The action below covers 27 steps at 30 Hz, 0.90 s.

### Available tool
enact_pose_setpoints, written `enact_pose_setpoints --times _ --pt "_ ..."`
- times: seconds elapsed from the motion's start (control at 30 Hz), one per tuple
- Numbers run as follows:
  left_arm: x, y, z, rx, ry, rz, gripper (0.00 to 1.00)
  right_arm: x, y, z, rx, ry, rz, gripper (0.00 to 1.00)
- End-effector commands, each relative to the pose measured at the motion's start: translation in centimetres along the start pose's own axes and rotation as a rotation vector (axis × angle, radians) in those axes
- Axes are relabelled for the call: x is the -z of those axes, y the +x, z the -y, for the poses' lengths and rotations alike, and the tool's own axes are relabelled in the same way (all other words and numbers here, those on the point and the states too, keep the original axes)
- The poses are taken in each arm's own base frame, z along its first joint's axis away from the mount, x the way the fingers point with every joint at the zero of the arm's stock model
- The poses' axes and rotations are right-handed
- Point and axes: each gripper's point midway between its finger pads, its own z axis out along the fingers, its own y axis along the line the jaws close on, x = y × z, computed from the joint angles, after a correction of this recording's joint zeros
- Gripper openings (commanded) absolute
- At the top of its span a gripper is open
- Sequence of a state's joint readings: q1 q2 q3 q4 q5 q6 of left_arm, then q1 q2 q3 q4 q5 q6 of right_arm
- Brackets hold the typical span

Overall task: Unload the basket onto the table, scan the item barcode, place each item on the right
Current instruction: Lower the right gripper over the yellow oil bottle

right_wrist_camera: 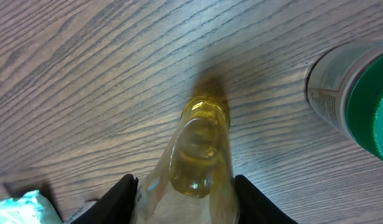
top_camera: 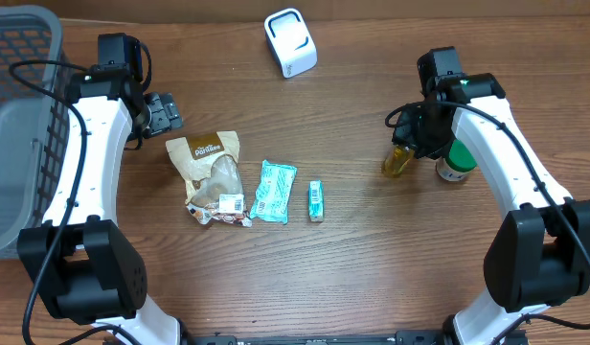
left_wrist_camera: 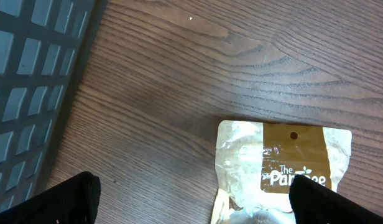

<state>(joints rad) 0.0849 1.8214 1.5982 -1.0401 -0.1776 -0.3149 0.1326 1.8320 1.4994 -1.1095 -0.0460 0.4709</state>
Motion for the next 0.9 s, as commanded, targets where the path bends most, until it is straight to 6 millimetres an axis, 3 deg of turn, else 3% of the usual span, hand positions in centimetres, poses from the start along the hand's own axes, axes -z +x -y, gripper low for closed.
enact_pose_setpoints --times 0.0,0.13,0.23,0.37,0.5,0.67,0.87 --pt "0.9 -0.4 0.2 -0.010 -0.001 0.028 1.00 -0.3 0.0 0.2 0.003 0.009 0.000 0.41" --pt "0.9 -0.4 0.2 -0.010 -0.001 0.028 0.99 -0.3 0.0 0.2 0.006 0.009 0.000 0.42" --pt "0.9 -0.4 0.2 -0.010 -0.001 0.028 1.00 -0.3 0.0 0.2 0.006 0.009 0.000 0.51" --pt "0.9 -0.4 0.2 -0.009 0.000 0.029 1.00 -0.3 -0.1 0.2 0.006 0.008 0.002 0.56" --pt "0.9 -0.4 0.2 -0.010 -0.001 0.028 1.00 -0.3 -0.2 0.1 0.007 0.004 0.008 0.54" --pt "0.9 -0.4 0.2 -0.010 -0.001 0.028 1.00 -0.3 0.0 -0.3 0.050 -0.019 -0.003 0.43" --pt "0.9 -0.4 0.2 -0.010 -0.001 0.028 1.00 -0.3 0.7 -1.5 0.130 -0.075 -0.033 0.43"
